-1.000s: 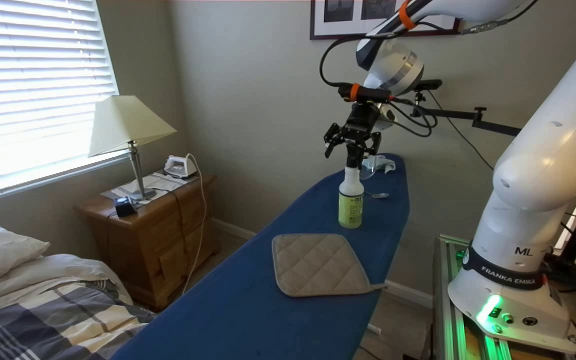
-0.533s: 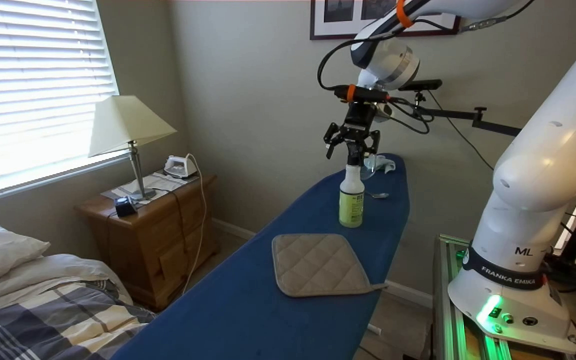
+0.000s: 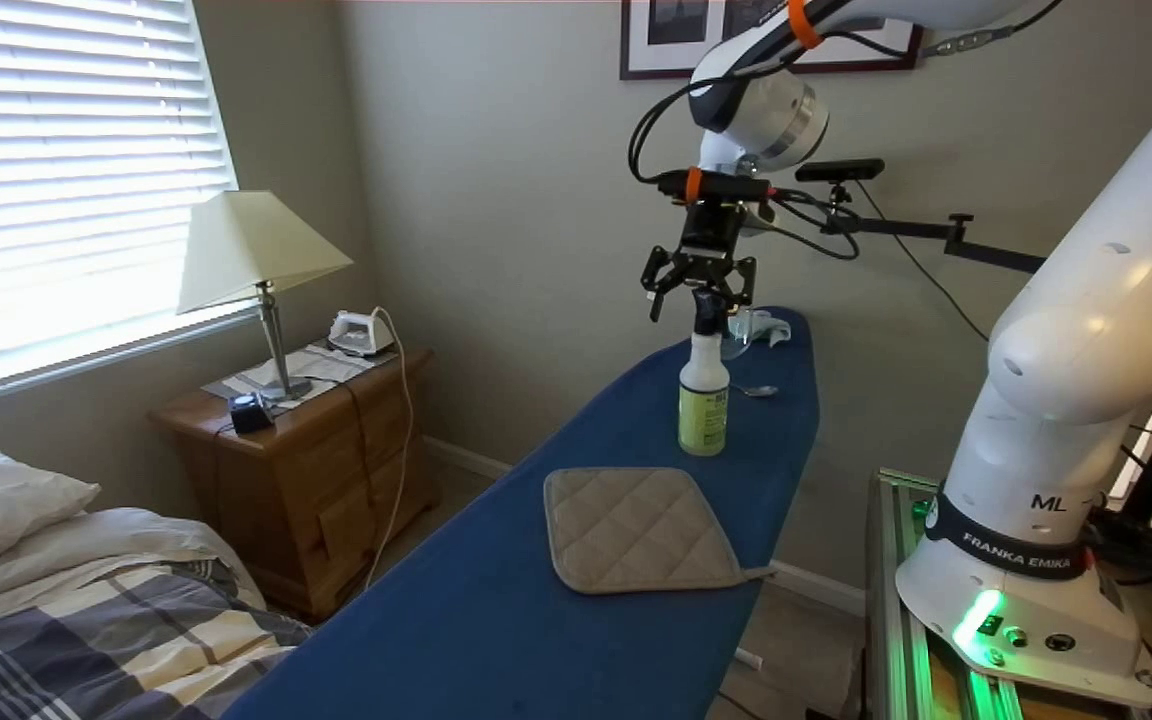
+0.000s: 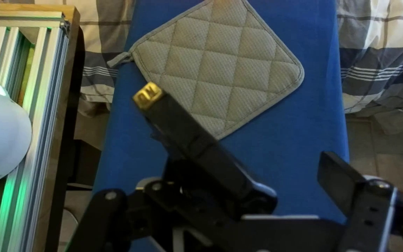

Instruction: Put the spray bottle upright

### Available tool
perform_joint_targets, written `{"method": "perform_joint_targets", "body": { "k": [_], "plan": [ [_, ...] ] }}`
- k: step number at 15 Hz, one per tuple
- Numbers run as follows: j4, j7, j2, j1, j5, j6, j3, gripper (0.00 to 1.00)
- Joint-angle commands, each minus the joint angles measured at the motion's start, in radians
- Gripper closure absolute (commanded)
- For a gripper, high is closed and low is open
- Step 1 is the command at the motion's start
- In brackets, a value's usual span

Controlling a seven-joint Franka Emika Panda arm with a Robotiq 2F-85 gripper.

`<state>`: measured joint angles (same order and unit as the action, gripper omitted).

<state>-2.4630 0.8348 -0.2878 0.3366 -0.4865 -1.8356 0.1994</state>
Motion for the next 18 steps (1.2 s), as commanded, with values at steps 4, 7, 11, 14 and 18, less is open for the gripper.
{"method": "perform_joint_targets", "body": {
  "k": [4,7,11,14,18],
  "plan": [
    [0.025,0.108,-0.037,-0.012,0.162,0.006,-0.048,0.0],
    [0.035,0.114,-0.045,-0.017,0.237,0.016,-0.063,0.0],
    [0.035,0.063,-0.064,-0.037,0.326,0.027,-0.078,0.0],
    [0.034,0.043,-0.075,-0.052,0.355,0.005,-0.089,0.0],
    [0.043,-0.008,-0.095,-0.071,0.388,-0.013,-0.102,0.0]
  ]
}}
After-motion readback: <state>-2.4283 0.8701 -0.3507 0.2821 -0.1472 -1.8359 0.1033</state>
